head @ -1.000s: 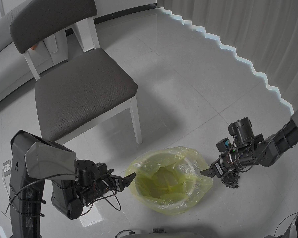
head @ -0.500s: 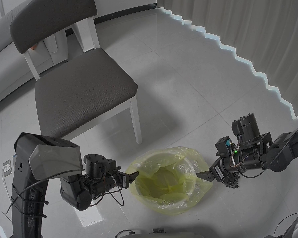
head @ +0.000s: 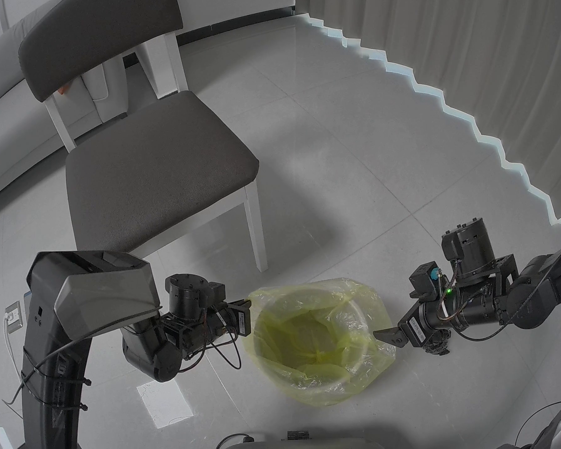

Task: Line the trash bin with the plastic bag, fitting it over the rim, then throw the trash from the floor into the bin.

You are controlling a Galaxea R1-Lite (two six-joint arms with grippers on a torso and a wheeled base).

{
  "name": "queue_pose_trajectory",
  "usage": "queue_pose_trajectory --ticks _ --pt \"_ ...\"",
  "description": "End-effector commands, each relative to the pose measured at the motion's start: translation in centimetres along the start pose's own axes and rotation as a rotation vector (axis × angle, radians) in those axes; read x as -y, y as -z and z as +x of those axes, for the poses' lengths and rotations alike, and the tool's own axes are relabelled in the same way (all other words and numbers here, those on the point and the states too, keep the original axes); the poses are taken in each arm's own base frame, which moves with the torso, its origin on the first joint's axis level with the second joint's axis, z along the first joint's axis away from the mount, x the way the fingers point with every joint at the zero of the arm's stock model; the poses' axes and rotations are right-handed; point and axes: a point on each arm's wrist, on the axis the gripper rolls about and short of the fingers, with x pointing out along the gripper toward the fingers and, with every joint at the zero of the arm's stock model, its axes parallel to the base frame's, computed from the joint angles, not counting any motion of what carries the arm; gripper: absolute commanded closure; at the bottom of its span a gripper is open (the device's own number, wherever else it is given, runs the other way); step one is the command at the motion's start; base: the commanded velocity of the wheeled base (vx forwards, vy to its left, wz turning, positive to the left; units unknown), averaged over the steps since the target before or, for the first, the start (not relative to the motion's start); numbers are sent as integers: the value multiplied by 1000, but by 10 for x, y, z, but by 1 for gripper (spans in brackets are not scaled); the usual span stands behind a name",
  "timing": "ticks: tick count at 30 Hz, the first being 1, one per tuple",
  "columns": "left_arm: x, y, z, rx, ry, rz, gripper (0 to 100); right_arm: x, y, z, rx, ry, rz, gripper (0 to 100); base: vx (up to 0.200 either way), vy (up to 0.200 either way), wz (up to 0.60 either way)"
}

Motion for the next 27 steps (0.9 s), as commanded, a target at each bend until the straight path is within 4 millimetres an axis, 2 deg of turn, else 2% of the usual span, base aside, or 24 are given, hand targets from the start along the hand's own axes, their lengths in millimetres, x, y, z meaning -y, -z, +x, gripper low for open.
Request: queue_pose_trajectory --ticks 1,5,12,15,18,22,25,27 --pt "-2 -22 -10 62 -7 -25 100 -1 -2 -5 16 2 -2 0 0 0 0" --pt "-7 -29 -11 80 -16 -40 100 -1 -2 -5 15 -2 -5 0 0 0 0" --pt "-18 -17 -1 48 -40 -53 100 -11 0 -2 2 -27 -29 0 0 0 0" --pt "-20 -8 9 33 -40 -62 100 -17 -3 -1 11 -40 -42 0 0 0 0" --pt "-14 1 14 2 -27 -92 100 -22 -5 5 4 -56 -54 0 0 0 0" --pt "13 14 6 -59 22 -142 100 -35 -3 17 -27 -88 -83 0 0 0 0" --pt "20 10 -3 -54 37 -142 100 -48 -1 27 -46 -119 -110 0 0 0 0" --pt "17 7 -4 -46 32 -146 100 -57 -1 34 -49 -137 -125 0 0 0 0"
